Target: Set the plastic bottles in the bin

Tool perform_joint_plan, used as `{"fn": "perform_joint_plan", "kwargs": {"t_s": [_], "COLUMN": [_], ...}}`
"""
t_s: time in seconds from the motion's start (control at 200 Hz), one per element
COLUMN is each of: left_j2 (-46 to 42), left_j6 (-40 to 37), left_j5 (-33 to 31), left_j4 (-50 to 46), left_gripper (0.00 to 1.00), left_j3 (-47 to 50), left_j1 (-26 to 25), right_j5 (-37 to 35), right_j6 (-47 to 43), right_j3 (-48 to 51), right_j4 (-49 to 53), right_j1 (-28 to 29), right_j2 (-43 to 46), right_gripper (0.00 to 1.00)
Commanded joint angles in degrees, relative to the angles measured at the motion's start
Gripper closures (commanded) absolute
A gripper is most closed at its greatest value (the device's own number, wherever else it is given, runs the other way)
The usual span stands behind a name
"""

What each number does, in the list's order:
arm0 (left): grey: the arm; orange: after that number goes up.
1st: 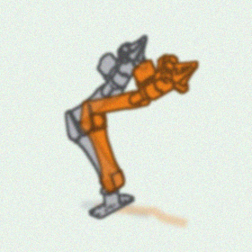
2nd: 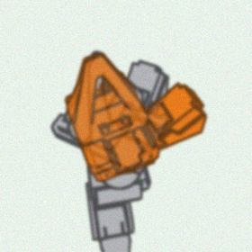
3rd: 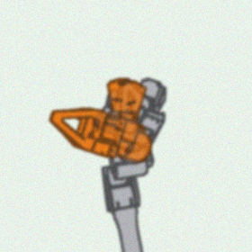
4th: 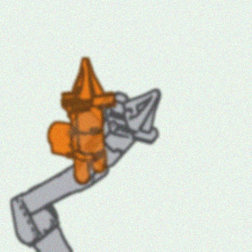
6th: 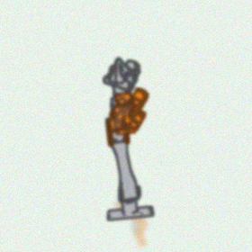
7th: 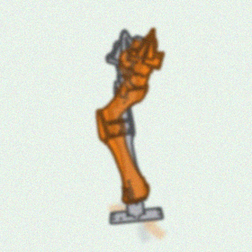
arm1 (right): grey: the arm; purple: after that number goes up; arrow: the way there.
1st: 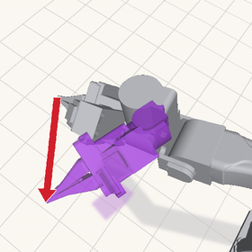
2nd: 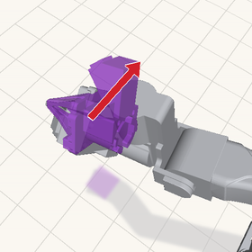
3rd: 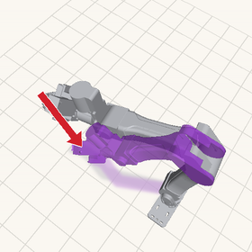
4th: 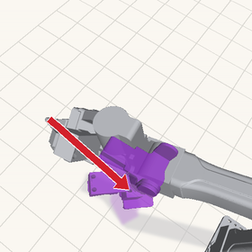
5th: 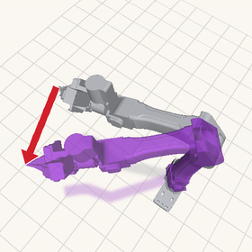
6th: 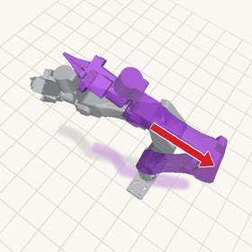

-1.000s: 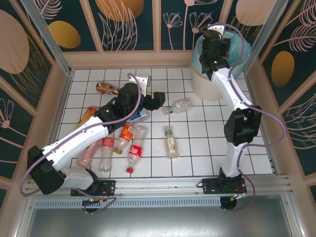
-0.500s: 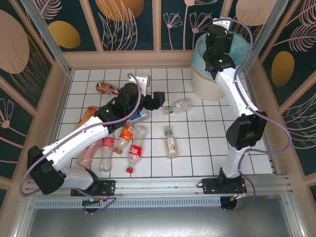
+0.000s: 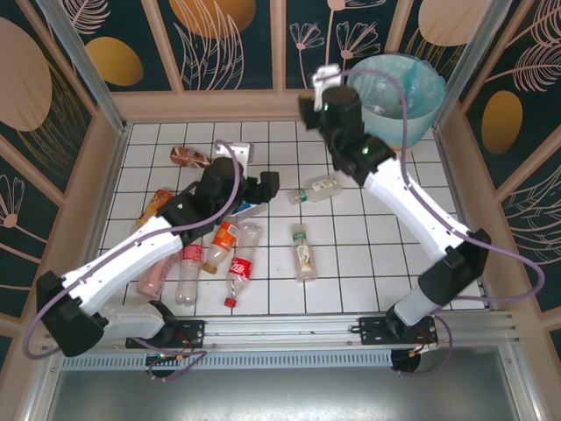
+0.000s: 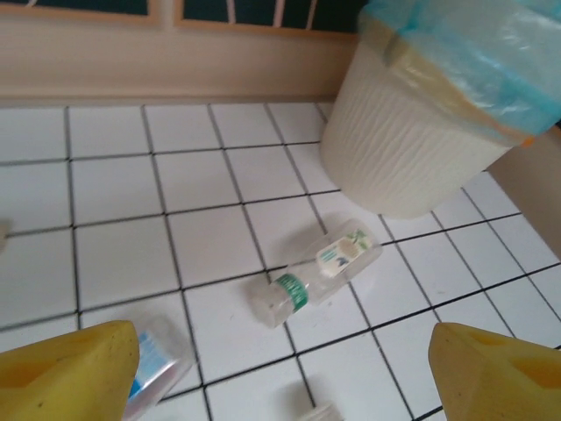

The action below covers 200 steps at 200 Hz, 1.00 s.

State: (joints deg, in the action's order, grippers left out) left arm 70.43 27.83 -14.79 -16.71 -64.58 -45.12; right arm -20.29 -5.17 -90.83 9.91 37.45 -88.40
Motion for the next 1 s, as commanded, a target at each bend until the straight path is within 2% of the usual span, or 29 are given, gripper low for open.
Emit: {"fn": "perform_joint_plan", "kwargs": {"t_s": [0.0,0.12,0.285,0.38,0.556,0.776,0.996], "left_j2": [-5.2,-10.9,-16.4,-18.7,-20.8,-21.1,-23.7], "left_j6": [4.9,10.7,18.8,22.2,28.7,34.5,40.2], "left_j5": [-4.1,-4.8,-4.0,-2.9,-1.7,-1.2,0.5], "left_j4": [-7.2,-8.4,-9.5,-10.0,-12.1,-17.8,-21.7], "left_gripper": [0.14,0.14,0.14,0.14,0.15,0.14,0.14], "left_j3": [4.6,13.3,22.8,26.5,29.0,27.9,30.7], "left_j1": [-0.1,-0.1,-0.1,-0.1,-0.1,-0.1,-0.1], "right_j5": [12.2,17.4,24.0,26.0,27.3,25.2,19.7], "right_j6": [-2.5,-3.8,-10.8,-18.5,-35.9,-44.0,-50.6], "right_j3": [14.4,26.9,36.2,43.2,54.8,56.8,54.6], "right_j4": [-8.2,-13.7,-13.4,-15.8,-21.4,-25.7,-27.8], "right_j1": [2.9,5.0,8.0,11.9,23.5,32.8,42.1], "right_j2": [6.0,11.7,15.6,18.0,22.1,21.3,13.2], "right_gripper": [0.53,0.53,0.53,0.51,0.49,0.49,0.44]}}
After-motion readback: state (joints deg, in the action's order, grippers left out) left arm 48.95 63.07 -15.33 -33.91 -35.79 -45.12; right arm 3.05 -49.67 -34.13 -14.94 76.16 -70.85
